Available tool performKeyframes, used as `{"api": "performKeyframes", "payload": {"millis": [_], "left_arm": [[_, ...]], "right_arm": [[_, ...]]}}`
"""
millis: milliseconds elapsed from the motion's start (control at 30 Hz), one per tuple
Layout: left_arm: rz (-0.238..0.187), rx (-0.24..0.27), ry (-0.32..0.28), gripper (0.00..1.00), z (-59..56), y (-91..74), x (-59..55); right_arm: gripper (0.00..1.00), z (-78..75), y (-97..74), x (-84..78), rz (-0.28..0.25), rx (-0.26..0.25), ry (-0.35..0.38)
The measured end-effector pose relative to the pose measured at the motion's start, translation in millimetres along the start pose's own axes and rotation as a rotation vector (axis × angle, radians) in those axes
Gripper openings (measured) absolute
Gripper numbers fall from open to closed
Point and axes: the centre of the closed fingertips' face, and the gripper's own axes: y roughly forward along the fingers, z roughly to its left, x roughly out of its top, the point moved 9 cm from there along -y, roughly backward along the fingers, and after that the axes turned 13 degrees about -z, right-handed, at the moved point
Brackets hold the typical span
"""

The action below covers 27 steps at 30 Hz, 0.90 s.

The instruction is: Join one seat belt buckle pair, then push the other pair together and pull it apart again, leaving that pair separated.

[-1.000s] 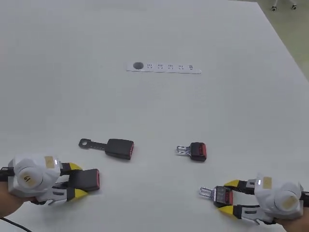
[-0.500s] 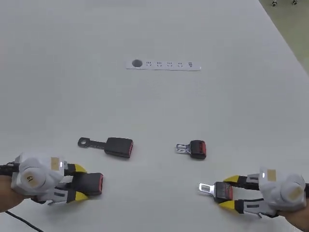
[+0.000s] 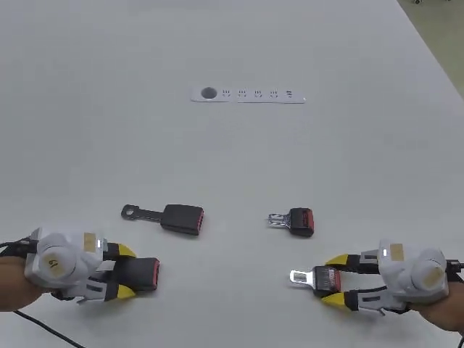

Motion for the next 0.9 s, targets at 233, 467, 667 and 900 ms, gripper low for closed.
{"api": "performKeyframes", "payload": {"millis": [233,467,667,900], "left_arm": [[-0.001,0.011,-0.014,0.37,-0.9,-1.0,-1.3],[0.005,0.014,-0.015,0.37,-4.7,-1.6,3.5],[0.007,0.015,-0.018,0.37,-7.3,-2.4,7.9],[0.006,0.016,-0.021,0.37,-7.2,-3.1,9.2]], "right_arm": [[0.36,-1.2,17.3,9.1,-0.007,0.028,-0.015],[0.36,0.8,41.1,24.3,-0.043,0.06,-0.021],[0.36,1.0,59.0,37.2,-0.071,0.078,-0.023],[0.36,5.0,83.0,49.6,-0.093,0.091,-0.022]]}}
